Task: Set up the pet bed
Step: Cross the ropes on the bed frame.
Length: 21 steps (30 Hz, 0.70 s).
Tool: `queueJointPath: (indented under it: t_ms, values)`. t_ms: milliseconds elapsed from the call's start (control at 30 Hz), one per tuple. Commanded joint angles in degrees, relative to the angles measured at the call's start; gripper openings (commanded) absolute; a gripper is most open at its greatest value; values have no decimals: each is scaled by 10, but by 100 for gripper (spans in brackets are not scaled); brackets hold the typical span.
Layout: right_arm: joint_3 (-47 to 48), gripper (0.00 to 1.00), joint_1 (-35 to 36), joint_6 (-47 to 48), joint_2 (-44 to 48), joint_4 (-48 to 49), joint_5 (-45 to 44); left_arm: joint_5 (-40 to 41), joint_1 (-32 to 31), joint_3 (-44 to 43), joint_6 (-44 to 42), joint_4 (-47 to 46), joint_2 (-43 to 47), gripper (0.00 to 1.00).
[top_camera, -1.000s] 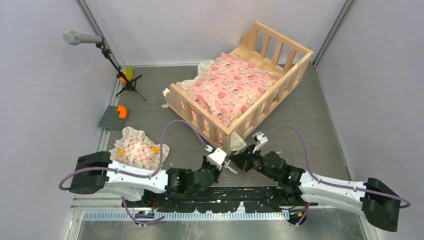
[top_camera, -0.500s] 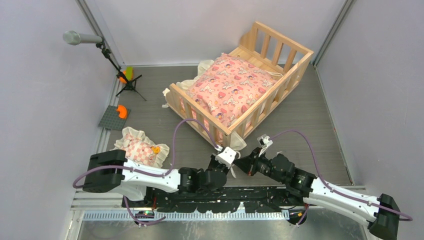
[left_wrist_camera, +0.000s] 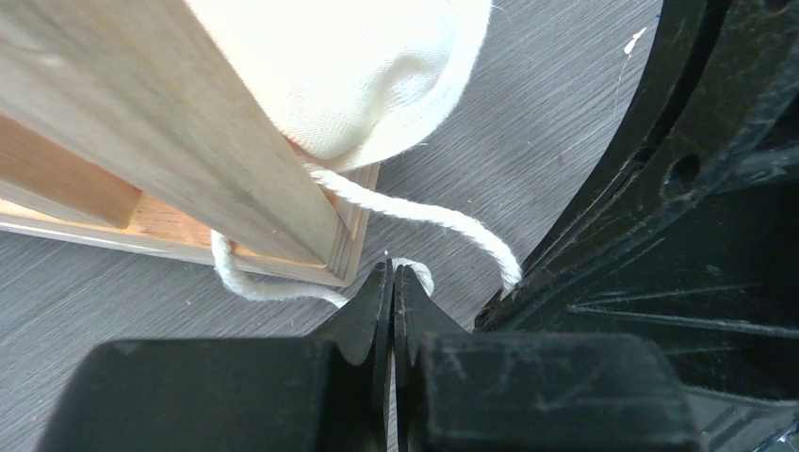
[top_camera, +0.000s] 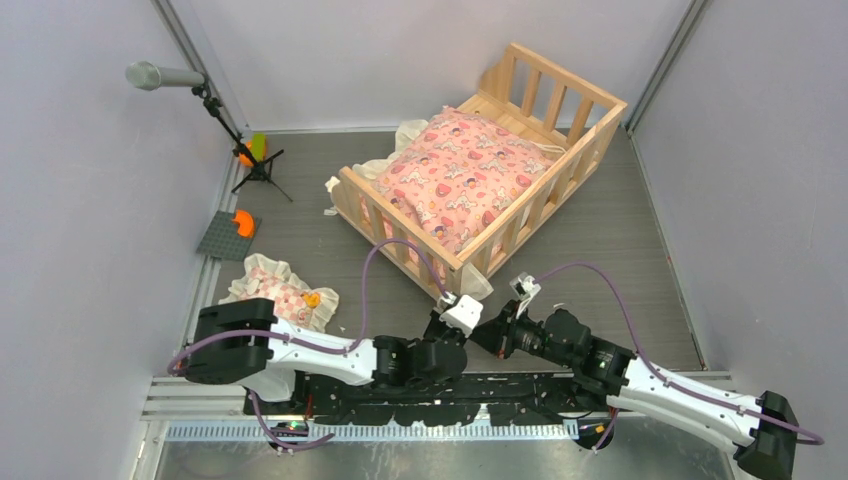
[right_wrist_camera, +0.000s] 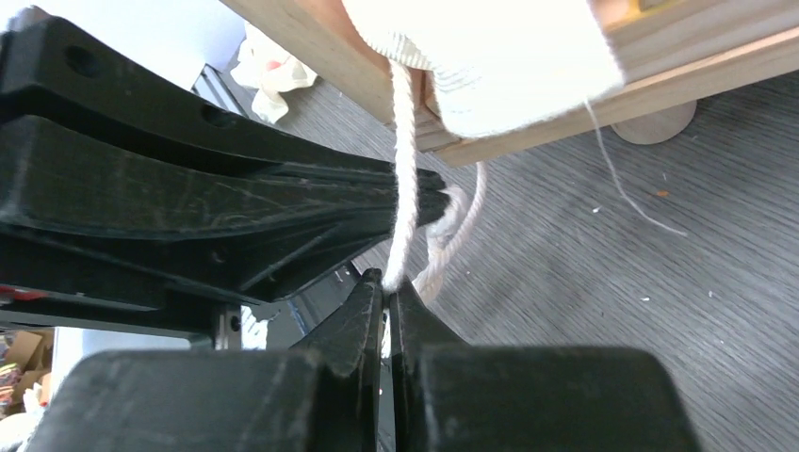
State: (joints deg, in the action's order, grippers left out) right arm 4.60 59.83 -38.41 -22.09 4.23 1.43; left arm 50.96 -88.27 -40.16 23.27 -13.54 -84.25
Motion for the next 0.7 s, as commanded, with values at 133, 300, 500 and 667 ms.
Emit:
queueJointPath:
  t_ms: [133,300,500,667]
  values:
    - [27,4,0,10,14,-9,13,7,-3,-19,-15,-92,-31,0]
    - [37,4,1,12,16,-35,17,4,-2,-9,-20,-149,-45,0]
    - [44,6,0,12,32,-72,14,-16,-2,28,-21,-252,-52,1]
    - [51,11,0,11,41,-98,3,-6,-2,54,-32,-321,-67,2]
